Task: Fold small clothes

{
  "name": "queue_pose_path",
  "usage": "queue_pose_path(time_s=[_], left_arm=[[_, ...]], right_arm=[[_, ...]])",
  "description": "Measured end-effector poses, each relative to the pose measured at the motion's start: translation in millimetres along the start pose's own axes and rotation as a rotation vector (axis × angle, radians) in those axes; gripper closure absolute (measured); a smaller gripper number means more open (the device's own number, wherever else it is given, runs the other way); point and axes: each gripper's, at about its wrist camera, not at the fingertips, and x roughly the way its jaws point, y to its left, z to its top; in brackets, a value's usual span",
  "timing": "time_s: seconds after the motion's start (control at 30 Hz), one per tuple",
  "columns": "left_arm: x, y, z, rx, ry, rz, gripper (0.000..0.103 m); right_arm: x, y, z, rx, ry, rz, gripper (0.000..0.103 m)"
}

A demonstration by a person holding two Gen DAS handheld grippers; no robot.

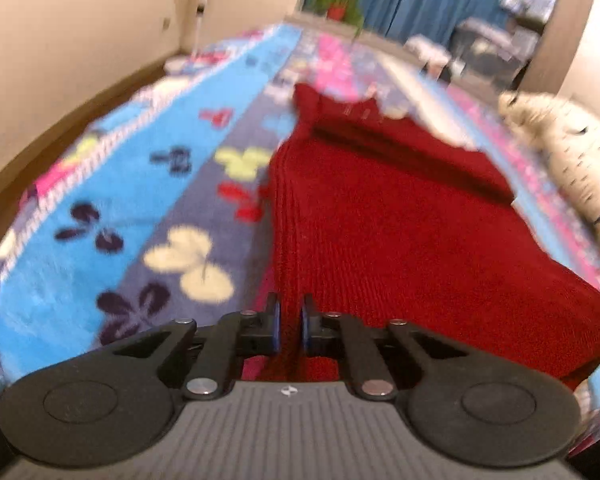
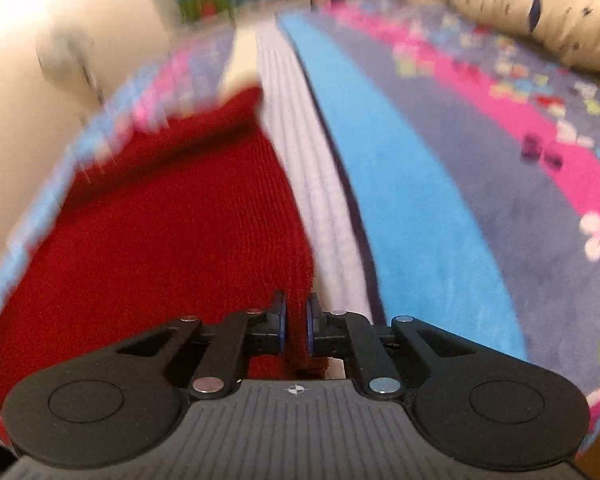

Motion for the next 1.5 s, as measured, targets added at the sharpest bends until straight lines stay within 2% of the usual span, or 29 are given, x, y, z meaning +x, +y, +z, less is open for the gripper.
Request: queue_pose_path(time_s=[0.07,0.17,0.2,0.23,0.27,0.3,0.37,0.4,0.47,0.5,0.53,0.63,0.87,1.1,1.23,1.33,1.4,1.5], left_arm=[[1.6,1.0,-2.7,0.006,0.018,0.010,0.093],[27.0,10.2,-4.2,-0.050,0.133,0.039,0.091],[33.8,14.4,-4.1,-0.084,0.160,0.045,0.081],[39.7,19.5,-4.9,-0.122,0.189,0.050,0.062],[41.8,24.4,-5.8,-0.148,0.208,0.050,0.056],[43.7,26.8,-7.0,-0.162,0.218,0.048,0.055],[44.7,23.2,-8.1,-0.132,0.214,0.058,0.056],[45.7,20.5,-8.2,-0.106,0.212,0.064,0.057],[45.4,11.6,-9.7,-0.049,0.202,0.072,0.069],[44.0,8.0,-10.7,-0.028,0.199,0.065,0.086],[42.4,4.5,-10.8,-0.009,0.193,0.057,0.090],[34.6,-5.6,-11.0,0.043,0.162,0.066,0.091],[-13.5,-19.4,4.7,0.084,-0.013,-0.061,0.093],[-71.7,-13.2,35.3,-0.025,-0.111,-0.202,0.096],[-117.8,-6.0,41.0,-0.052,-0.184,-0.305,0.096],[-148.5,2.2,43.9,-0.110,-0.205,-0.371,0.096],[-165.3,7.2,46.6,-0.123,-0.227,-0.396,0.096],[-171.4,9.9,52.6,-0.108,-0.237,-0.378,0.096]], right_arm=[[9.5,-5.0,-3.1,0.011,0.050,-0.038,0.094],[39.1,-8.2,-9.6,0.025,0.189,-0.080,0.092],[44.5,-6.9,-9.5,0.021,0.206,-0.096,0.089],[50.0,-6.0,-9.5,0.012,0.221,-0.124,0.081],[54.7,-5.8,-10.1,0.007,0.237,-0.154,0.071],[59.5,-6.1,-11.8,0.004,0.253,-0.190,0.048],[62.1,-6.2,-15.5,-0.001,0.258,-0.204,0.043],[62.1,-5.0,-15.8,-0.008,0.255,-0.204,0.043],[60.0,-0.5,-16.8,-0.036,0.243,-0.188,0.057],[57.3,3.0,-17.2,-0.048,0.239,-0.152,0.081],[54.8,6.9,-17.3,-0.057,0.235,-0.131,0.091],[46.3,15.1,-18.4,-0.110,0.199,-0.131,0.092],[-13.4,15.8,7.9,-0.001,-0.034,0.025,0.093],[-80.0,21.6,30.8,0.045,-0.183,0.200,0.095],[-125.1,17.9,33.2,0.045,-0.280,0.285,0.096],[-153.0,4.8,37.5,0.074,-0.345,0.350,0.097],[-167.6,-4.8,37.1,0.102,-0.386,0.377,0.097],[-170.8,-16.2,41.5,0.131,-0.410,0.358,0.097]])
